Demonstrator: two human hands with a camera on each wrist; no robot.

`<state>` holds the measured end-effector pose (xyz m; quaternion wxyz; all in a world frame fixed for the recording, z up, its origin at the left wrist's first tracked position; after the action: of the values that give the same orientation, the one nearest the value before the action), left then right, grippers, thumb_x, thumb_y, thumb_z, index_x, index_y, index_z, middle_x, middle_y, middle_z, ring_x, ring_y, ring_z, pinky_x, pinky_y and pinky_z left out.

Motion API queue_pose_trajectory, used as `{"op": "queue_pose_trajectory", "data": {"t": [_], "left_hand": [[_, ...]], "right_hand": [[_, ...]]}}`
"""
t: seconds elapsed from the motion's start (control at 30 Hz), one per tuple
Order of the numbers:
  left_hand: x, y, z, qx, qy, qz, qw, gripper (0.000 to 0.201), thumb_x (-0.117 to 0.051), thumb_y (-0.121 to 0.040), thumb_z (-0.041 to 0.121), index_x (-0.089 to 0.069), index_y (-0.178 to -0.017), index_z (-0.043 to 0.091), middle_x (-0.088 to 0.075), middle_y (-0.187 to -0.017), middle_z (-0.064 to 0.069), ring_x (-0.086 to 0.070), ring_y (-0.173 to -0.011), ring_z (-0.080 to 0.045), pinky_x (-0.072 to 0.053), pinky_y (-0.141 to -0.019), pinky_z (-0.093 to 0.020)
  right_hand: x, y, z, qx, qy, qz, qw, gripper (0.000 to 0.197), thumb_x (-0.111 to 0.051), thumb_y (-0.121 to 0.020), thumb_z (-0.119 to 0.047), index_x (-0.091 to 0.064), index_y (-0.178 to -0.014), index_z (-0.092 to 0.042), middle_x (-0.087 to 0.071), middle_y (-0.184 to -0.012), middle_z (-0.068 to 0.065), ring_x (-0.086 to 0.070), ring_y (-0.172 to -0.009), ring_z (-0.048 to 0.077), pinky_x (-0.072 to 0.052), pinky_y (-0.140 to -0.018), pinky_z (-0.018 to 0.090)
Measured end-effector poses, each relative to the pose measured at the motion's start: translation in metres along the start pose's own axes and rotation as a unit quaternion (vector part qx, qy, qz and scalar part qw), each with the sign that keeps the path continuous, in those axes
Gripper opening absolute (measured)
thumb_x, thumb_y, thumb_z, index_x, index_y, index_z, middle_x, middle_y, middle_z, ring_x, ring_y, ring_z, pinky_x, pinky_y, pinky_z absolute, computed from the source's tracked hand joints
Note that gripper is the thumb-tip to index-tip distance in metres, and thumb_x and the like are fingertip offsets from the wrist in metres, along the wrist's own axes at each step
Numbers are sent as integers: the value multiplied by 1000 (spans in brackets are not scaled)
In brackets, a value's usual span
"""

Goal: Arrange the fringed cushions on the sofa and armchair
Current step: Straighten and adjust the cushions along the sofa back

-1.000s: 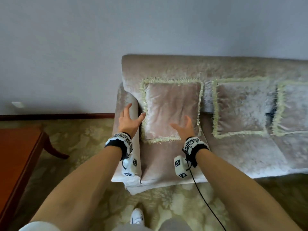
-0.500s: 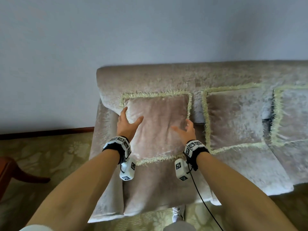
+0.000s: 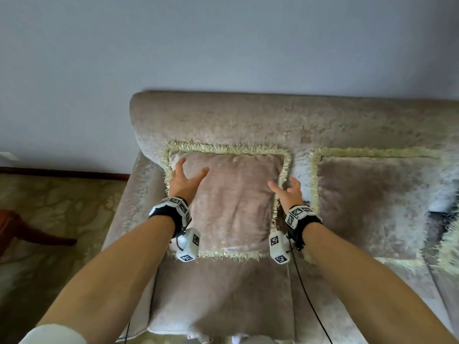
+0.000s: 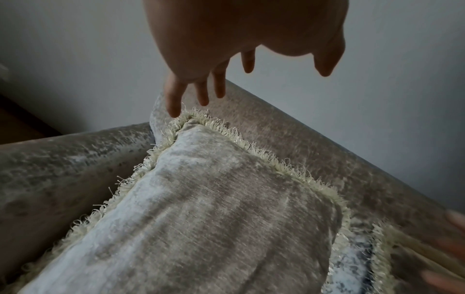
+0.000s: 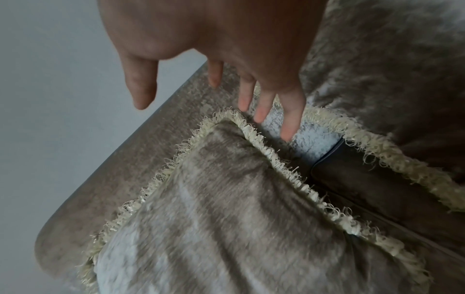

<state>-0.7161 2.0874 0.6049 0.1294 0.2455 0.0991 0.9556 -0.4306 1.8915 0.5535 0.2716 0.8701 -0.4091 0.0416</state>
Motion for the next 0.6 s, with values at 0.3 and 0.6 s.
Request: {"op": "queue_pose_trajectory", "data": {"t": [0.3,0.6], "left_hand": [[-13,-73,-19,96,-50,49,993,90,-61,-74,73,-27,-146,31,-38,-147,-15,-42,-131,-37,-38,-106,-52],[-35,-147,-46,156,-66,43,985,106,-59,-66,78,-20,-147,21,-38,-143,-17,-45,-126,-39,-41,-103,-55]], "right_hand": [[-11,-69,3,-46,25,9,999,90,-77,-76,-48,-30,-146,-17,-39,-147,11,-42,-132,30,-36,-108,43],[-36,-122,8,-93,35,23,995,97,-75,-77,-51,-24,-149,-12,-33,-152,10,-36,-137,30,-32,-111,48]]}}
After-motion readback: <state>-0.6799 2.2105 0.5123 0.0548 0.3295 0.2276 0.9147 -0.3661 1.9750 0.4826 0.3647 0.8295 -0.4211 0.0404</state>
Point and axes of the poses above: each hand's wrist, its own y-axis away from the middle knuckle, its own x-axis out of the back of the hand, z = x × y, the point moved 10 cm from there along -y, towards the middle knuckle
